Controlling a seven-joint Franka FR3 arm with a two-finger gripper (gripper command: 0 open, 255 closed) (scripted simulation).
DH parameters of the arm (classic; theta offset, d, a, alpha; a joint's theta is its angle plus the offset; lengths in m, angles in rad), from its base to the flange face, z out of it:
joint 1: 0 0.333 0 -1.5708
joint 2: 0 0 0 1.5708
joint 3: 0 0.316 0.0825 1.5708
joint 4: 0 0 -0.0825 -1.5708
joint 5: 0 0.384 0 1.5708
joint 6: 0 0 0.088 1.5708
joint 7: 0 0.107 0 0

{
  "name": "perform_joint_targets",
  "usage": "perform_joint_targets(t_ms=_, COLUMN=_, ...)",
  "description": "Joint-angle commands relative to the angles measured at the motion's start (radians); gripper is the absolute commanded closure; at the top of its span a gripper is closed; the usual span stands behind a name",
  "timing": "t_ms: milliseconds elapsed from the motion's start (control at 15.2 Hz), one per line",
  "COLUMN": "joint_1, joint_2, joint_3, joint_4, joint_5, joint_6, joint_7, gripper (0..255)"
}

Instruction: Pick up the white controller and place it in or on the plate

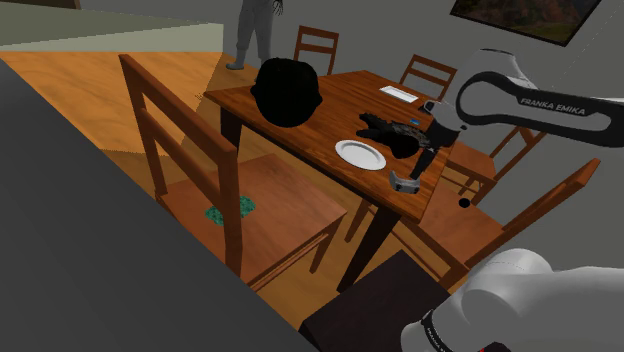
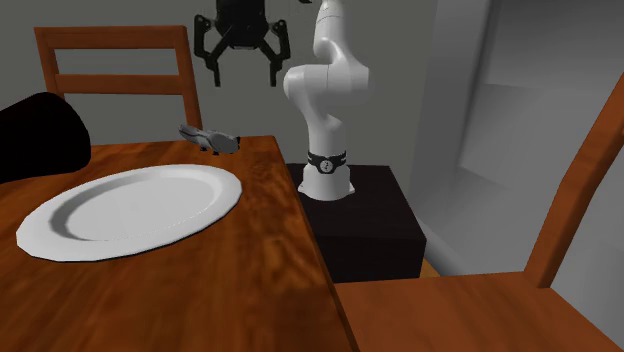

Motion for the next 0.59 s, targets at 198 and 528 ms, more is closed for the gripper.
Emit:
perform_joint_targets(t_ms=198, joint_1=0.002, joint_2=0.106, joint_3=-0.133, joint_4=0.031, joint_5=-0.045, joint_6=0.134, joint_7=-0.181, gripper=0)
perform_joint_targets(t_ms=528, joint_1=0.034, joint_2=0.238, joint_3=-0.254, joint_4=0.101, joint_5=-0.034, joint_6=0.246, joint_7=-0.346, gripper=0)
